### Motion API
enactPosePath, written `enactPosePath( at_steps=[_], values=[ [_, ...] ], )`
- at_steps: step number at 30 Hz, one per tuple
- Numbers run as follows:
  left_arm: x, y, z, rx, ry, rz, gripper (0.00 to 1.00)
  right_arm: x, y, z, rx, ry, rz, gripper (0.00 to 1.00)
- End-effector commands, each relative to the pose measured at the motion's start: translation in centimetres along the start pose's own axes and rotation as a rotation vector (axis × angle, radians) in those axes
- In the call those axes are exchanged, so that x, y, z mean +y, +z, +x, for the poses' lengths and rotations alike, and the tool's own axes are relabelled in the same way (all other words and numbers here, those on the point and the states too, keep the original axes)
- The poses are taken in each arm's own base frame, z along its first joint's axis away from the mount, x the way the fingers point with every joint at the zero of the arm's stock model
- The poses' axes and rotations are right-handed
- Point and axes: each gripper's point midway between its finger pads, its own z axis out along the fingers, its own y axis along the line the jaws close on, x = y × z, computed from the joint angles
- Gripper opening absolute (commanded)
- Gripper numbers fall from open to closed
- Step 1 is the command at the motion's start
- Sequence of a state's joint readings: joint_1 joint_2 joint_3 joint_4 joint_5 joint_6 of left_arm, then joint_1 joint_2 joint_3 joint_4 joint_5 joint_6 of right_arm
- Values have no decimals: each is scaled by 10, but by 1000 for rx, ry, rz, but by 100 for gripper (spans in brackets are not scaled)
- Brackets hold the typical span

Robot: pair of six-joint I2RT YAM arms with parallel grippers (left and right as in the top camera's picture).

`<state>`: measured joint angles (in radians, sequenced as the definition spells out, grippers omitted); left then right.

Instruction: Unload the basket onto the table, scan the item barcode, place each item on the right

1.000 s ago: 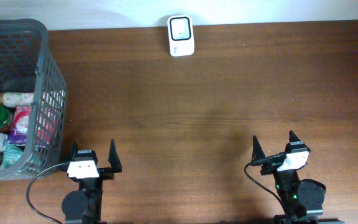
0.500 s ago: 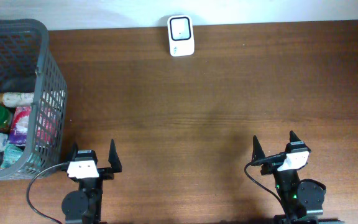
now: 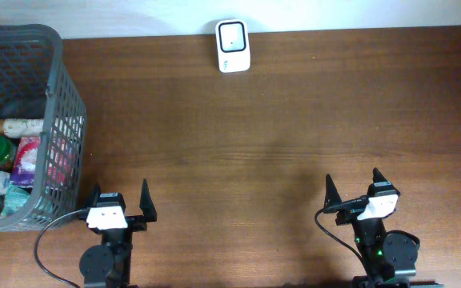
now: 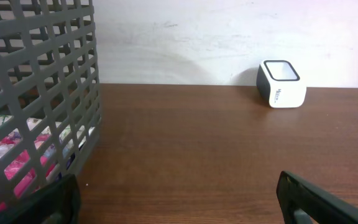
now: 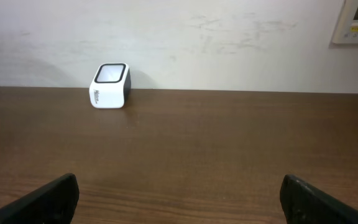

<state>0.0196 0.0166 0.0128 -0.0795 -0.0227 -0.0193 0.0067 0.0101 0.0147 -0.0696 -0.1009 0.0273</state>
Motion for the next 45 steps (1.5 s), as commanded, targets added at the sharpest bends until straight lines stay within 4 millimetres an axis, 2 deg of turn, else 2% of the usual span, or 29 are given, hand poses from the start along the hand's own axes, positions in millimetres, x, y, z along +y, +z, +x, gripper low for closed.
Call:
enactPosePath(
  at_steps=[1,25,26,28,32,34,37,39,41,45],
  values=[
    [-2,0,0,-3,-7,11,99,-1,1,5,9,7,10,99],
    [-3,0,0,-4,-7,13,99,-1,1,5,10,7,10,99],
    [-7,-1,0,-3,-15,40,99,-1,1,5,9,7,10,99],
    [-36,-4,-4,-17,-16,211,99,-1,1,5,9,7,10,99],
    [-97,-32,-30,-133,24,593,99,-1,1,5,10,7,10,99],
    [-112,-51,-63,-291,87,700,99,-1,1,5,10,7,10,99],
    [-117,-83,-115,-564,173,736,99,-1,1,5,9,7,10,99],
    [-117,-99,-138,-679,199,733,99,-1,1,5,10,7,10,99],
    [-117,-103,-145,-691,200,733,99,-1,1,5,10,7,10,99],
    [-115,-101,-146,-681,186,724,99,-1,1,5,9,7,10,99]
  ],
)
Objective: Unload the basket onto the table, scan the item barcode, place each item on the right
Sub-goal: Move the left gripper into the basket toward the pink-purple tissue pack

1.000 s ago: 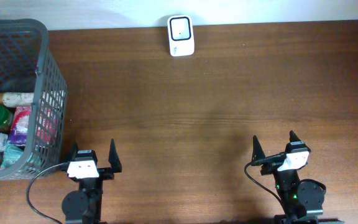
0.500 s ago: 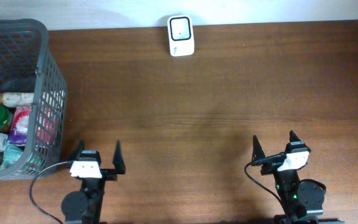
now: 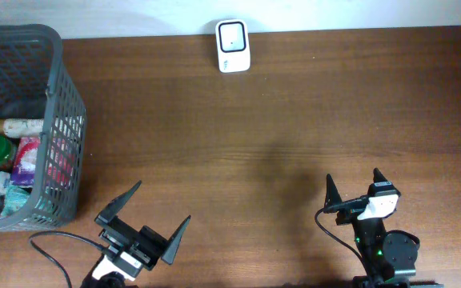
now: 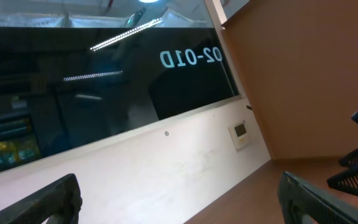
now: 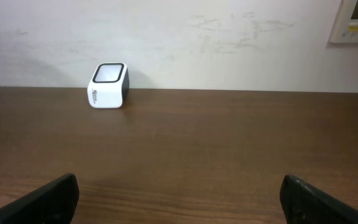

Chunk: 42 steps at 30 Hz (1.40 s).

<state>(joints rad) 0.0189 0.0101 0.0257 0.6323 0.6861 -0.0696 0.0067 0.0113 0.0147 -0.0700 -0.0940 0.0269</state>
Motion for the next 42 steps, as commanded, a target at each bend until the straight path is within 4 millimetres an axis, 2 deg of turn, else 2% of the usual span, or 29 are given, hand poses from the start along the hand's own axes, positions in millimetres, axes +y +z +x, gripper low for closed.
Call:
enactPosePath(
  at_steps=[1,8,19,22,25,29,31,34,37,40,42],
  values=[
    [5,1,-6,-6,-51,-26,99,0,1,4,8,7,1,99],
    [21,3,-4,27,-106,-109,99,0,1,4,8,7,1,99],
    [27,3,-11,17,-101,-146,99,0,2,8,25,9,2,99],
    [34,7,-17,51,-160,-171,99,0,2,8,25,9,2,99],
    [46,16,-29,123,-166,-208,99,0,2,8,25,9,2,99],
    [64,39,-48,307,-120,-199,99,0,2,8,25,9,2,99],
    [72,55,-55,432,-172,-167,99,0,2,8,25,9,2,99],
    [62,67,-62,428,-161,-57,99,0,2,8,25,9,2,99],
    [70,71,-57,464,-186,-80,99,0,2,8,25,9,2,99],
    [82,77,-55,576,-242,-109,99,0,2,8,25,9,2,99],
    [76,85,-58,586,-280,-49,99,0,2,8,25,9,2,99]
  ],
)
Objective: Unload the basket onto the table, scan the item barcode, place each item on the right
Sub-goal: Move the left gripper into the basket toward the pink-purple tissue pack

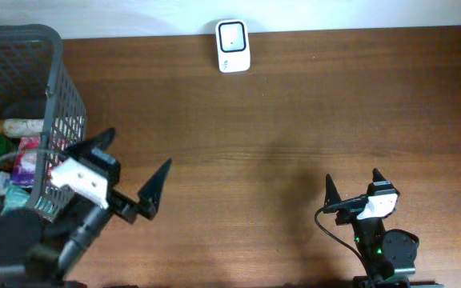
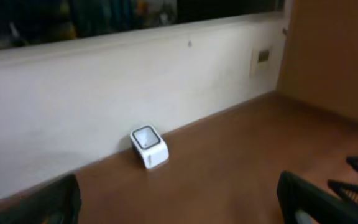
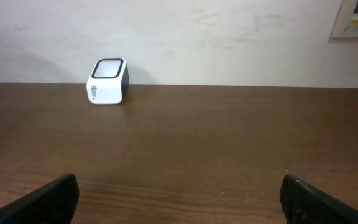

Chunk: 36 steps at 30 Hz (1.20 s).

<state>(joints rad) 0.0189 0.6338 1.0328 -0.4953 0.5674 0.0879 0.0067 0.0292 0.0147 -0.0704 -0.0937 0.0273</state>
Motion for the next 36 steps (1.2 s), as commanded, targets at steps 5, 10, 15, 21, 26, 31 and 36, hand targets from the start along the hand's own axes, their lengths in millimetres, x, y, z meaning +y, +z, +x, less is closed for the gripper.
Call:
enactPosePath(
  at_steps=[5,10,15,21,26,31,36],
  values=[
    [-10,3,-23,-11,9,82,99,0,1,4,6,7,1,99],
    [39,9,-37,261,-155,-148,99,0,1,4,7,7,1,99],
    [91,21,-41,461,-152,-343,99,0,1,4,6,7,1,99],
    [186,-2,-15,445,-462,-800,99,0,1,4,6,7,1,99],
    [268,-48,17,430,-635,-1064,99,0,1,4,7,7,1,99],
    [307,-53,69,536,-759,-1093,99,0,1,4,6,7,1,99],
    [325,-31,127,659,-881,-1060,99,0,1,4,6,7,1,99]
  ],
)
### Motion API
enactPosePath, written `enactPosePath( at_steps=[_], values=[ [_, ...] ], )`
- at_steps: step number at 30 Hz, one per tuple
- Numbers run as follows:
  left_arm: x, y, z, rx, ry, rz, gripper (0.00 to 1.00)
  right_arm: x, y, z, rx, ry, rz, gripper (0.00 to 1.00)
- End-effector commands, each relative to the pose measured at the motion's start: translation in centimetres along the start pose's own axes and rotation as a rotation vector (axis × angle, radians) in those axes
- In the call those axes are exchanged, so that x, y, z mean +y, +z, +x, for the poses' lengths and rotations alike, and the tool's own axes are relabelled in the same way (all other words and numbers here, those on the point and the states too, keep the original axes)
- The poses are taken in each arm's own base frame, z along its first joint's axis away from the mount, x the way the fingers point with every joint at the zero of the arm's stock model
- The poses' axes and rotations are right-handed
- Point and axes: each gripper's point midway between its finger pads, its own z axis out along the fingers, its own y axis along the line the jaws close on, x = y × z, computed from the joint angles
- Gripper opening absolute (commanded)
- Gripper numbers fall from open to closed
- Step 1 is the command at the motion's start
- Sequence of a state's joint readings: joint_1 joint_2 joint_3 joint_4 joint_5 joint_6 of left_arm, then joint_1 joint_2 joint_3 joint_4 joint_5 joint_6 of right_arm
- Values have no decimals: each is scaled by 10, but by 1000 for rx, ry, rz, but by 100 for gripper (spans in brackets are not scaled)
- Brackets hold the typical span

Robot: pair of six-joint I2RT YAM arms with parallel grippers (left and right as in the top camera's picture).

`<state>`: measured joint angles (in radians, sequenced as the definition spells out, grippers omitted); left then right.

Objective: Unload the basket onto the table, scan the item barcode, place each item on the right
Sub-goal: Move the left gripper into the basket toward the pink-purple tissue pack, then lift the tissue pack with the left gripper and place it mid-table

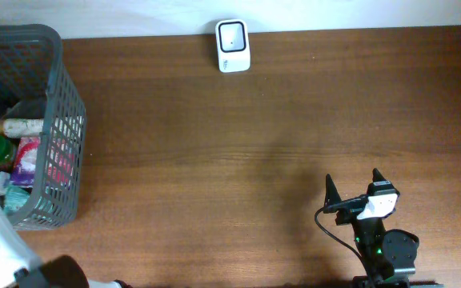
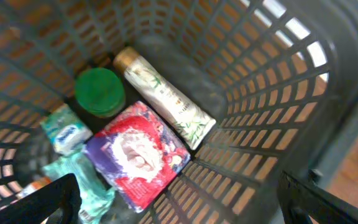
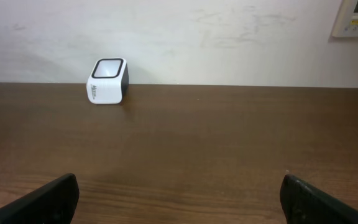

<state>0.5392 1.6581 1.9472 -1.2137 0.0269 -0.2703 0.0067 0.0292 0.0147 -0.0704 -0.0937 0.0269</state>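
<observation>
The white barcode scanner (image 1: 233, 35) stands at the table's far edge, also visible from the right wrist (image 3: 109, 83). My left gripper (image 2: 179, 205) hangs open over the grey basket (image 2: 272, 93), looking down into it. Inside lie a cream tube bottle (image 2: 165, 98), a green-lidded jar (image 2: 100, 92), a red and purple pack (image 2: 137, 154) and teal packets (image 2: 73, 149). Nothing sits between its fingers. My right gripper (image 3: 179, 199) rests open at the front edge (image 1: 352, 192), empty.
The basket (image 1: 64, 136) takes up the table's left side, its tall mesh walls rising round the goods. Only a white link of the left arm shows in the overhead view, at the lower left. Bare wooden table (image 1: 278, 128) lies between basket, scanner and right arm.
My left gripper was beside the basket's right wall, facing the scanner; now it is above the basket, pointing down at the goods. The right arm has not moved.
Both grippers rested open at the front edge. Then the left arm had tilted, its camera facing the wall and window. Later it stood raised beside the basket, facing the scanner. Now it is over the basket, still open. The right arm stayed put.
</observation>
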Motion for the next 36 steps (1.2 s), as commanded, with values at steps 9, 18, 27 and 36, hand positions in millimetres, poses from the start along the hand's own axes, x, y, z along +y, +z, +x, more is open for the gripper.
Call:
enactPosePath(
  at_steps=[9,18,27,36],
  values=[
    [36,146,46,272,-341,-284,88,0,1,4,6,7,1,99],
    [28,198,85,370,-299,-385,85,0,1,4,6,7,1,99],
    [43,208,111,439,-224,-522,55,0,1,4,6,7,1,99],
    [51,209,134,562,-193,-587,6,0,1,4,6,7,1,99]
  ],
)
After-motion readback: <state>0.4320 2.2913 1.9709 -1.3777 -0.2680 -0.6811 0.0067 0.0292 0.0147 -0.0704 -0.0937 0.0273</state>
